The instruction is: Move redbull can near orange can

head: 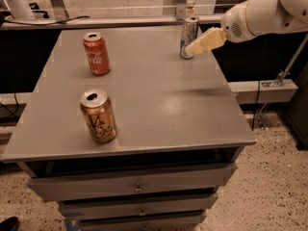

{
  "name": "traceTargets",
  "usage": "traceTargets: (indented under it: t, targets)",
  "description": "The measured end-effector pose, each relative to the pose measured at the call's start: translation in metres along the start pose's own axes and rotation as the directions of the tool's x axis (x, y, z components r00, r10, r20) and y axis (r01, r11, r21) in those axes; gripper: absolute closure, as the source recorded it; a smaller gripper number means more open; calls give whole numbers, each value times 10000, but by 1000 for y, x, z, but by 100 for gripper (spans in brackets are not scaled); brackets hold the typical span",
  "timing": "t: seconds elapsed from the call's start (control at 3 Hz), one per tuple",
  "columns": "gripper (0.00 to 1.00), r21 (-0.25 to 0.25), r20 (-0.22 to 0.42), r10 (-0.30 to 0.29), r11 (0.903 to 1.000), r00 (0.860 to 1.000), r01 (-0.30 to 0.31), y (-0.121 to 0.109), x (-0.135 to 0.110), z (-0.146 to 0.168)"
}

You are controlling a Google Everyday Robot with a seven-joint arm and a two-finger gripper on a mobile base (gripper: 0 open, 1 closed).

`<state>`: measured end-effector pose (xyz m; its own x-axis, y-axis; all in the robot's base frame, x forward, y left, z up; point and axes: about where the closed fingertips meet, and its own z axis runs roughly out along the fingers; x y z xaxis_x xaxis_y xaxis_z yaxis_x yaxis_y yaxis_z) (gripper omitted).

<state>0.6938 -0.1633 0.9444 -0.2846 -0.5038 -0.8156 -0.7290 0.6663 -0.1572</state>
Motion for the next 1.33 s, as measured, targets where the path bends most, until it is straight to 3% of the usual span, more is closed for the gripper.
traceTargets:
  t: [0.33,0.67,1.33]
  targets:
    - [0,-2,0,0,10000,10000,0,0,0,0]
    - [0,151,480,267,9995,9985,-275,-3,0,9]
    - [0,328,2304,1449,9871,9622,-1565,-25,-15,58]
